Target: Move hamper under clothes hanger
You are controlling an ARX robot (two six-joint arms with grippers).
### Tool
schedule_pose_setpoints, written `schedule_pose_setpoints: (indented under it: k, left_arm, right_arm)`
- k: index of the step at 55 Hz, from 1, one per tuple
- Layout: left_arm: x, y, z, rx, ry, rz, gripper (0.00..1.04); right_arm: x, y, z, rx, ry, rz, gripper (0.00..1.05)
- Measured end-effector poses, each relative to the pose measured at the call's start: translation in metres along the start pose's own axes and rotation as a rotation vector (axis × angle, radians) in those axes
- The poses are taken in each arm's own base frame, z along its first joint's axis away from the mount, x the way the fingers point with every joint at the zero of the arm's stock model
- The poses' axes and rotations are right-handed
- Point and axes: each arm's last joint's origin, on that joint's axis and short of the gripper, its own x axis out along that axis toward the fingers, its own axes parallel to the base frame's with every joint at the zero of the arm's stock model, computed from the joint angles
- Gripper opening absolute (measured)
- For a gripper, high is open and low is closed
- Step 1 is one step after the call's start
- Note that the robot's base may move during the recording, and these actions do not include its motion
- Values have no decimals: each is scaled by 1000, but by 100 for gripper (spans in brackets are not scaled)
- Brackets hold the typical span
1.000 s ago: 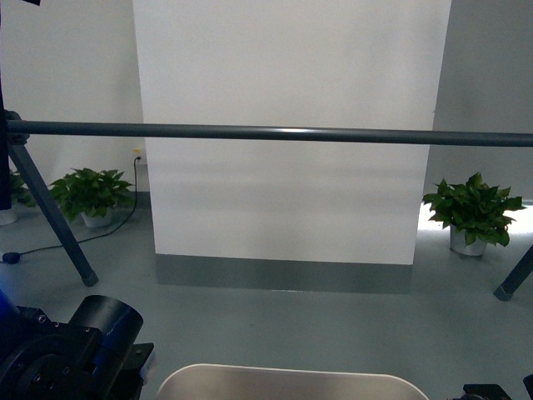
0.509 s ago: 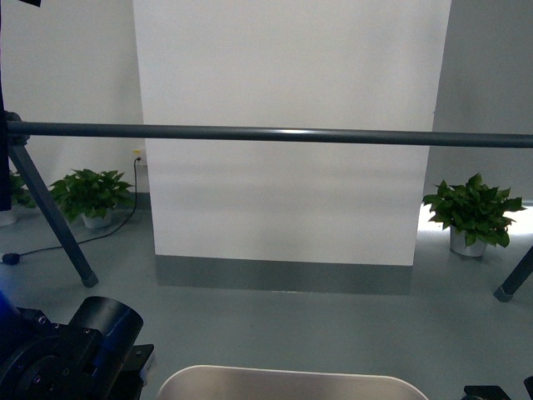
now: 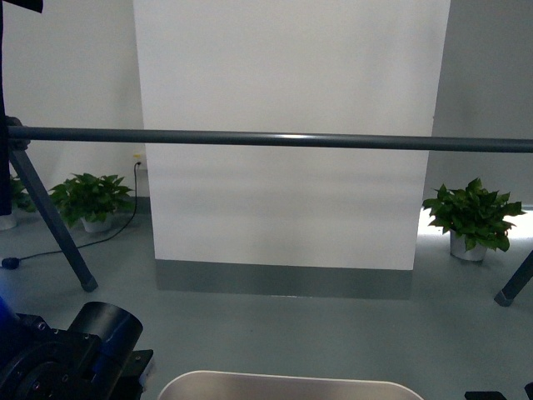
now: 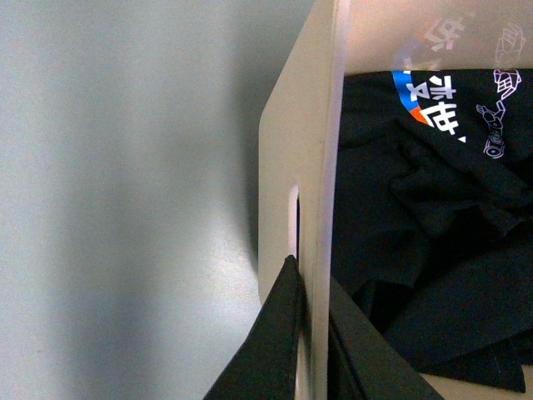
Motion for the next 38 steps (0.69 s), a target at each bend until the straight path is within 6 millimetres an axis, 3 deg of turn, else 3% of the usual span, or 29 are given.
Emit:
schedule_pose_setpoints:
  k: [15, 20, 28, 38]
  left_arm:
    - [0, 0, 0, 0, -4, 7, 5]
    - [1, 0, -3, -8, -122, 63, 5]
    - [-1, -3, 1, -10, -259, 69, 5]
    - [-1, -6, 9, 2, -289, 67, 5]
  right_arm:
    - [0, 0, 0, 0, 0, 0, 3]
    - [0, 0, 0, 2, 0, 3, 3]
    - [2, 5, 0, 130, -150, -132, 3]
    - [3, 7, 10, 223, -228, -161, 3]
